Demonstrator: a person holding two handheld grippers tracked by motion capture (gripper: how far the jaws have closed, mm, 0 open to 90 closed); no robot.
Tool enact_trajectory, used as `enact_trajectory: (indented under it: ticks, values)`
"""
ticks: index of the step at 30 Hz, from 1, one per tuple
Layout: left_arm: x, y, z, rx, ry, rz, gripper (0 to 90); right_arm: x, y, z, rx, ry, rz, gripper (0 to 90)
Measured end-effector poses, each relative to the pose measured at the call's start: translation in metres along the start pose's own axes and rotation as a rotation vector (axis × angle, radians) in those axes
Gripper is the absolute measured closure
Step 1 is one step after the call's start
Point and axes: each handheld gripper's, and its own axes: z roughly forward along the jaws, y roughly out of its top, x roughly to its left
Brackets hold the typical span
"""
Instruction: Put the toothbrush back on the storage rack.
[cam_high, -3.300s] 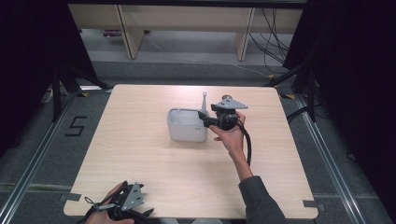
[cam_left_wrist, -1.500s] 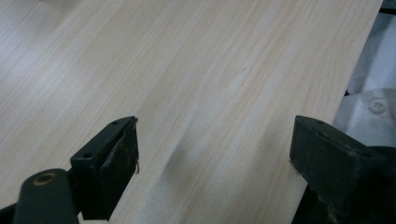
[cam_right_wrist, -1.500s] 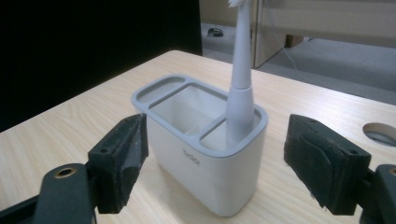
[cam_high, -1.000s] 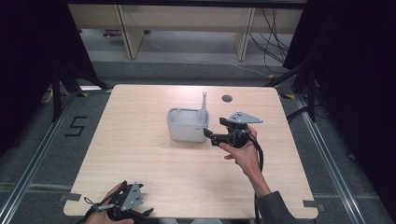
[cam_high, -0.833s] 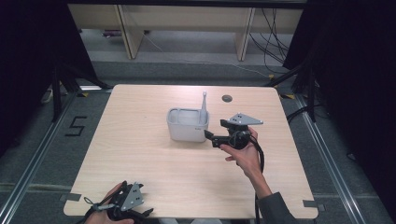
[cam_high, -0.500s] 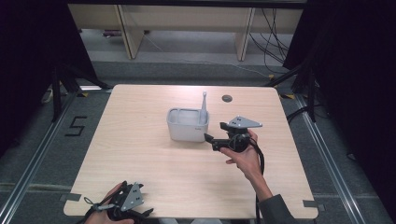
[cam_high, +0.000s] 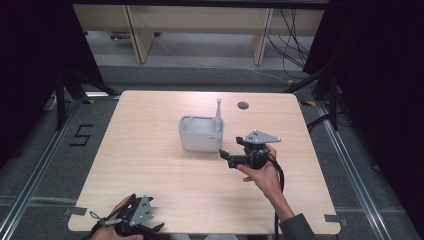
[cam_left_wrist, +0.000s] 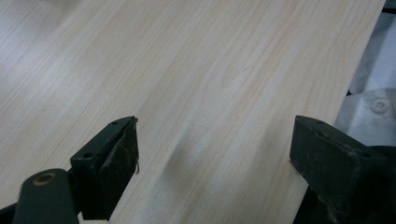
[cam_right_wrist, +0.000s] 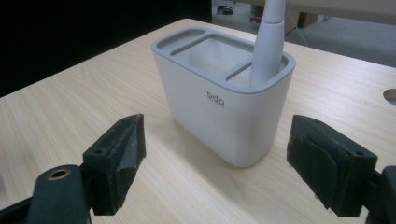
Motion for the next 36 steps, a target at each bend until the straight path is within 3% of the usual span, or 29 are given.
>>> enact_trajectory:
  ticks: [5, 6, 7, 8, 9, 10, 12, 15, 19, 21, 22, 23, 27, 28, 29, 35, 36]
  values:
    - [0.0, 0.0, -0.001, 0.004, -0.005, 0.001, 15.3, 0.0, -0.006, -0.001, -0.005, 0.005, -0.004, 20.1]
    - [0.0, 0.0, -0.001, 0.005, -0.004, 0.001, 15.3, 0.0, -0.008, -0.003, 0.014, -0.004, -0.006, 20.0]
    - [0.0, 0.0, -0.001, 0.004, -0.005, 0.001, 15.3, 0.002, -0.01, -0.002, 0.006, 0.001, 0.021, 20.0]
    - [0.0, 0.0, -0.001, 0.005, -0.006, 0.002, 15.3, 0.0, -0.011, -0.002, 0.007, 0.008, 0.001, 20.0]
    - [0.0, 0.0, -0.001, 0.005, -0.006, 0.002, 15.3, 0.002, -0.011, -0.003, 0.009, 0.001, 0.019, 20.0]
    - [0.0, 0.0, -0.001, 0.005, -0.006, 0.002, 15.3, 0.0, -0.012, -0.004, 0.006, -0.004, -0.009, 20.0]
    - [0.0, 0.0, -0.001, 0.005, -0.004, 0.002, 15.3, 0.002, -0.014, -0.005, 0.028, -0.002, 0.01, 19.5]
    - [0.0, 0.0, -0.001, 0.005, -0.006, 0.002, 15.3, 0.001, -0.016, -0.006, 0.018, -0.016, -0.003, 19.6]
    - [0.0, 0.0, 0.0, -0.001, 0.003, -0.005, 15.3, 0.005, -0.02, -0.005, 0.032, 0.002, 0.032, 19.6]
    - [0.0, 0.0, 0.0, 0.005, -0.006, -0.004, 15.3, 0.003, -0.022, -0.006, 0.042, 0.007, 0.001, 19.5]
    - [0.0, -0.001, 0.0, 0.007, -0.007, -0.004, 15.3, 0.006, -0.024, -0.006, 0.043, 0.006, 0.022, 19.5]
    - [0.0, -0.001, 0.0, 0.008, -0.006, -0.001, 15.3, 0.003, -0.025, -0.006, 0.045, -0.003, -0.018, 19.5]
    - [0.0, 0.0, 0.0, 0.01, -0.006, 0.003, 15.3, 0.007, -0.029, -0.006, 0.056, -0.005, 0.012, 19.4]
    - [0.0, -0.001, 0.0, 0.011, -0.006, 0.003, 15.3, 0.005, -0.03, -0.006, 0.063, -0.005, -0.018, 19.4]
    - [0.0, -0.001, 0.0, 0.011, -0.006, 0.002, 15.3, 0.008, -0.032, -0.006, 0.077, 0.005, 0.011, 19.1]
    - [0.001, -0.001, 0.0, 0.012, -0.006, 0.002, 15.3, 0.009, -0.038, -0.007, 0.088, -0.004, -0.013, 18.8]
    - [0.001, -0.001, 0.0, 0.011, -0.006, 0.003, 15.3, 0.011, -0.04, -0.008, 0.095, 0.001, 0.013, 18.9]
